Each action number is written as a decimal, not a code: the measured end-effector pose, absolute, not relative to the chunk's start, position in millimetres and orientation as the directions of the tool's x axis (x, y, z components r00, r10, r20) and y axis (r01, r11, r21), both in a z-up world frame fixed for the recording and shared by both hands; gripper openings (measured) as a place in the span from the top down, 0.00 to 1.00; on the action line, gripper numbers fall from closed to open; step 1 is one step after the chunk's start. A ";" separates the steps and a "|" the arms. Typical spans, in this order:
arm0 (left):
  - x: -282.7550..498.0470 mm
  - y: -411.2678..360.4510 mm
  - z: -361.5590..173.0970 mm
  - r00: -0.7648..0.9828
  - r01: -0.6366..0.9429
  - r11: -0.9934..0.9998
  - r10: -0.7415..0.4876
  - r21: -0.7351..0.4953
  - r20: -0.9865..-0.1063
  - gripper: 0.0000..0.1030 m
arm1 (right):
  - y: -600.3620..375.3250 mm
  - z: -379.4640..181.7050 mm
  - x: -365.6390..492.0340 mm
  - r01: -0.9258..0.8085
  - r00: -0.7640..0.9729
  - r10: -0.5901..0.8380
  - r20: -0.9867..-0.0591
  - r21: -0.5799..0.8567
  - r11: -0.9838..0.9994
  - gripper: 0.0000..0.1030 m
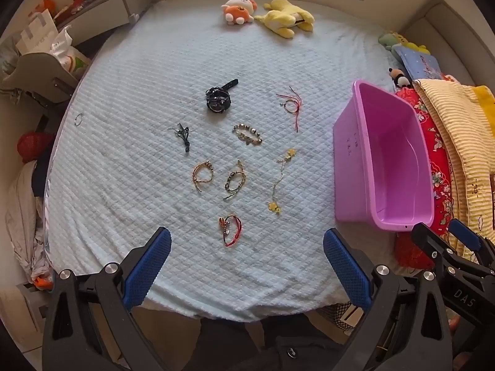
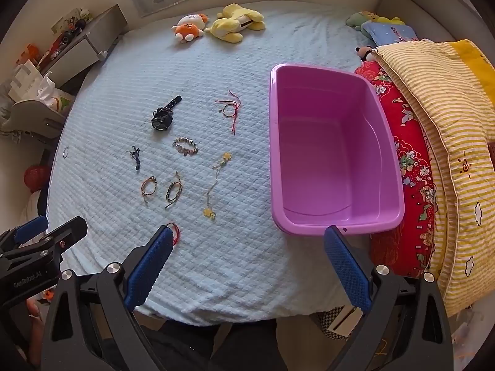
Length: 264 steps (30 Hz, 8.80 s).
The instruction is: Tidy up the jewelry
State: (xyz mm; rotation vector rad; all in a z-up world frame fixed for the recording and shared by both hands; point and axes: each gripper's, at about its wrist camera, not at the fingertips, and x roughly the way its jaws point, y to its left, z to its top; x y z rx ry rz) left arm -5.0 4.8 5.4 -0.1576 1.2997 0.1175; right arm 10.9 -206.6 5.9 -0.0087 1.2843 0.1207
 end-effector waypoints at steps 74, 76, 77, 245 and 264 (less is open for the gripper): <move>-2.0 10.0 12.9 0.294 -0.176 0.984 0.013 -0.040 -0.956 0.06 | -203.9 7.3 14.4 -0.105 0.286 0.099 -0.953 0.071 0.992 0.09; -2.3 9.6 13.0 0.294 -0.176 0.984 0.013 -0.040 -0.956 0.06 | -206.2 7.8 13.9 -0.109 0.287 0.103 -0.952 0.075 0.991 0.09; -2.7 9.1 13.9 0.296 -0.178 0.983 0.015 -0.040 -0.955 0.06 | -205.6 8.1 13.9 -0.111 0.287 0.104 -0.952 0.075 0.991 0.09; -56.1 19.7 -315.9 0.447 -0.248 0.969 0.098 -0.018 -0.889 0.37 | -141.6 -235.8 -17.8 -0.480 0.427 0.350 -0.834 0.120 0.869 0.87; -60.9 19.3 -288.0 0.420 -0.228 0.973 0.076 -0.024 -0.904 0.92 | -149.0 -214.6 -13.6 -0.458 0.429 0.345 -0.835 0.128 0.880 0.87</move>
